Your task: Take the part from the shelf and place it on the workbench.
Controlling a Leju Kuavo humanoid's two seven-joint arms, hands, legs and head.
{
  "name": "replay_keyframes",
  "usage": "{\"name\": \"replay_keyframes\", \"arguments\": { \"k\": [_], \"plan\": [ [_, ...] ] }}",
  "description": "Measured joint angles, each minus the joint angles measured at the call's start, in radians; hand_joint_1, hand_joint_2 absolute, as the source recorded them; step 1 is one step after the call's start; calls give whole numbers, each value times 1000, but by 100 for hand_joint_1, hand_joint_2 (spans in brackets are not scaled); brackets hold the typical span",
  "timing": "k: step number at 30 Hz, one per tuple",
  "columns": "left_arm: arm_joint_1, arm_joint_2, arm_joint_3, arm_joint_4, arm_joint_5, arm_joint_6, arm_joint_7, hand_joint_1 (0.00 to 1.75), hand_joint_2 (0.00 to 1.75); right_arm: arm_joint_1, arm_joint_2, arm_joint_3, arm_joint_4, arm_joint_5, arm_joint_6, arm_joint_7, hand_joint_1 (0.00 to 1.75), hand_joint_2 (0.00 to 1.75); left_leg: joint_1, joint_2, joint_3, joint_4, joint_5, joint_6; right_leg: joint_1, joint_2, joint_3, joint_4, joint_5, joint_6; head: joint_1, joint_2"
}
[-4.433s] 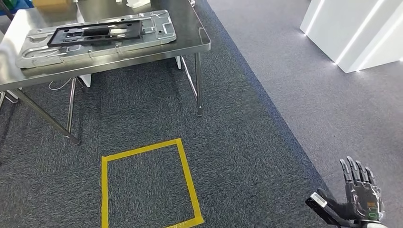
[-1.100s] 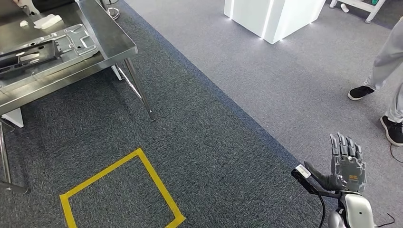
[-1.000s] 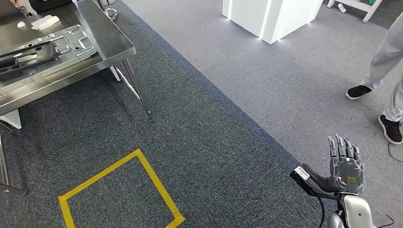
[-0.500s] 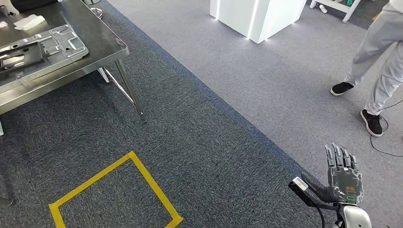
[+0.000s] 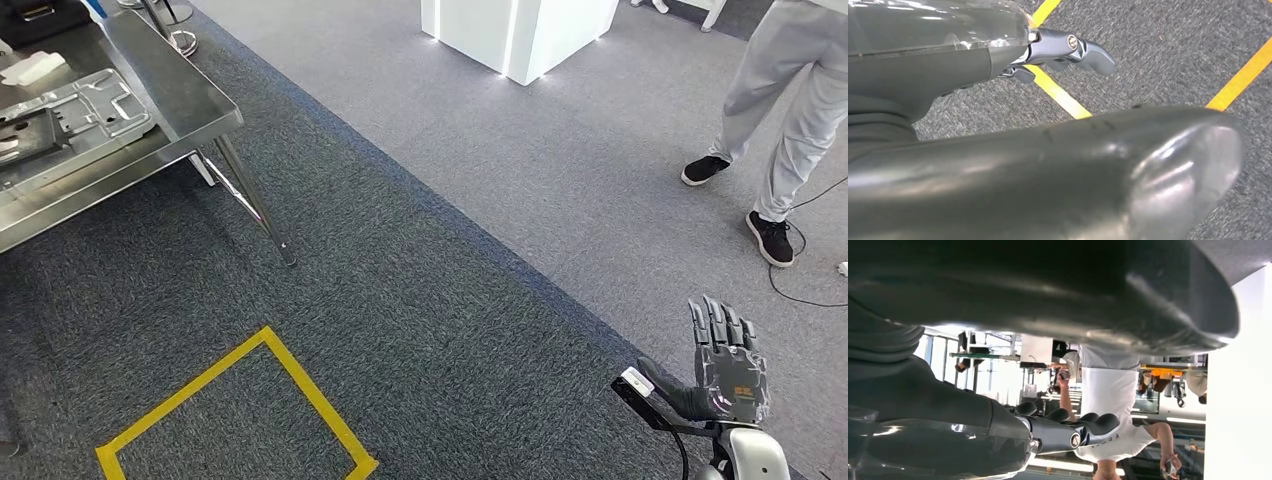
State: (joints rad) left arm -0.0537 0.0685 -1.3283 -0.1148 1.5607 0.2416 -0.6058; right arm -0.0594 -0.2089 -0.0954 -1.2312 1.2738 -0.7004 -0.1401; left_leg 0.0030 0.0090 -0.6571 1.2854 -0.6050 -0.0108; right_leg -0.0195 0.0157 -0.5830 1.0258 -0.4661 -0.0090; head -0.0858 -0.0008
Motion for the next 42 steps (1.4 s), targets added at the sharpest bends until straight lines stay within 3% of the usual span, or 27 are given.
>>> {"name": "replay_keyframes", "arguments": {
  "k": [2,4,8,10,12,13,14,15,17,19,22,24,25,27,29,30,31,34,36,38,40,42],
  "plan": [
    [1,0,0,0,0,1,0,0,0,1,0,0,0,0,0,-2,0,0,0,-11,61,-136,75,10,0,10,4,0,0,1,0,0],
    [1,2,0,0,0,1,1,0,0,1,0,0,0,0,0,-3,0,0,-3,-28,111,-248,115,19,1,20,2,0,1,7,0,0],
    [1,4,0,0,0,1,3,0,0,11,-2,0,-1,4,0,-3,0,0,-5,-25,124,-285,125,36,0,27,-5,-2,5,30,0,0],
    [1,4,0,0,0,1,3,0,0,13,-4,-1,-2,6,0,-2,0,0,-1,-15,128,-302,136,50,1,11,-28,50,-32,36,0,0],
    [1,4,0,0,0,1,3,0,0,16,-5,-1,-3,11,0,1,0,0,-4,-6,126,-305,139,56,0,-1,-85,174,-97,38,0,0],
    [2,4,0,0,0,2,3,0,0,18,-5,-1,-3,15,0,3,0,0,-5,-2,125,-304,139,57,-1,-3,-112,231,-119,40,0,0],
    [2,4,0,0,0,2,4,0,0,20,-5,-1,-2,19,0,5,0,0,-6,2,124,-302,138,57,-2,-4,-124,260,-123,41,0,0],
    [2,4,0,0,0,2,4,0,0,20,-5,-1,-2,23,0,6,0,0,-6,6,123,-299,137,56,-3,-6,-118,252,-107,43,0,0],
    [1,3,0,0,1,4,4,0,0,15,-5,-1,-2,29,0,10,0,0,-6,13,123,-291,131,51,-4,-19,-55,134,-45,42,0,0],
    [-1,1,0,0,1,6,4,0,0,4,-5,-1,0,33,0,11,0,0,-10,19,120,-278,122,42,0,-34,-1,24,-9,35,0,0],
    [-3,0,0,0,2,8,0,0,0,-6,-5,0,5,34,0,14,0,0,-13,27,117,-272,118,30,5,-30,4,1,-6,19,0,0],
    [-4,-2,0,0,1,7,-2,0,0,-9,-5,0,8,34,0,18,0,0,-9,20,108,-250,98,18,3,-25,4,-3,-2,8,0,0],
    [-4,-3,0,0,1,6,-3,0,0,-10,-4,0,8,34,0,21,0,0,-7,14,94,-215,73,12,2,-23,4,-5,0,3,0,0],
    [-4,-3,0,0,1,4,-3,0,0,-10,-4,0,8,35,0,26,0,0,-3,2,41,-93,7,4,1,-19,3,-6,0,-2,0,0],
    [-3,-4,0,0,0,2,-1,0,0,-7,-4,0,8,37,0,31,0,0,-1,1,-5,9,-24,1,2,-12,3,-5,0,-3,0,0],
    [-3,-4,0,0,0,2,1,0,0,-6,-3,0,8,39,0,32,0,0,0,0,-6,11,-12,2,2,-7,3,-4,1,-3,0,0],
    [-3,-4,0,0,1,1,2,0,0,-6,-3,0,8,40,0,33,0,0,0,-1,11,-28,19,4,2,-2,5,-4,1,-3,0,0],
    [-4,-4,0,0,1,1,3,0,0,-11,-3,0,9,41,0,39,0,0,-2,-28,99,-221,113,17,3,13,5,-2,4,3,0,0],
    [-5,-3,0,0,2,0,3,0,0,-12,-3,0,11,42,0,42,0,0,-5,-42,112,-261,124,22,1,22,-4,-2,11,16,0,0],
    [-7,-3,0,0,2,-1,3,0,0,-10,-4,0,12,39,0,43,0,0,-5,-33,109,-273,134,33,-1,27,-9,-4,16,30,0,0],
    [-9,-4,0,0,3,-3,2,0,0,-12,-5,0,13,34,0,42,0,0,-3,-22,106,-289,151,51,0,15,-22,28,-19,37,1,0],
    [-10,-4,0,0,3,-6,1,0,0,-15,-6,0,16,32,0,42,0,0,-7,-10,94,-295,164,63,0,0,-62,137,-100,39,1,0]
  ]
}}
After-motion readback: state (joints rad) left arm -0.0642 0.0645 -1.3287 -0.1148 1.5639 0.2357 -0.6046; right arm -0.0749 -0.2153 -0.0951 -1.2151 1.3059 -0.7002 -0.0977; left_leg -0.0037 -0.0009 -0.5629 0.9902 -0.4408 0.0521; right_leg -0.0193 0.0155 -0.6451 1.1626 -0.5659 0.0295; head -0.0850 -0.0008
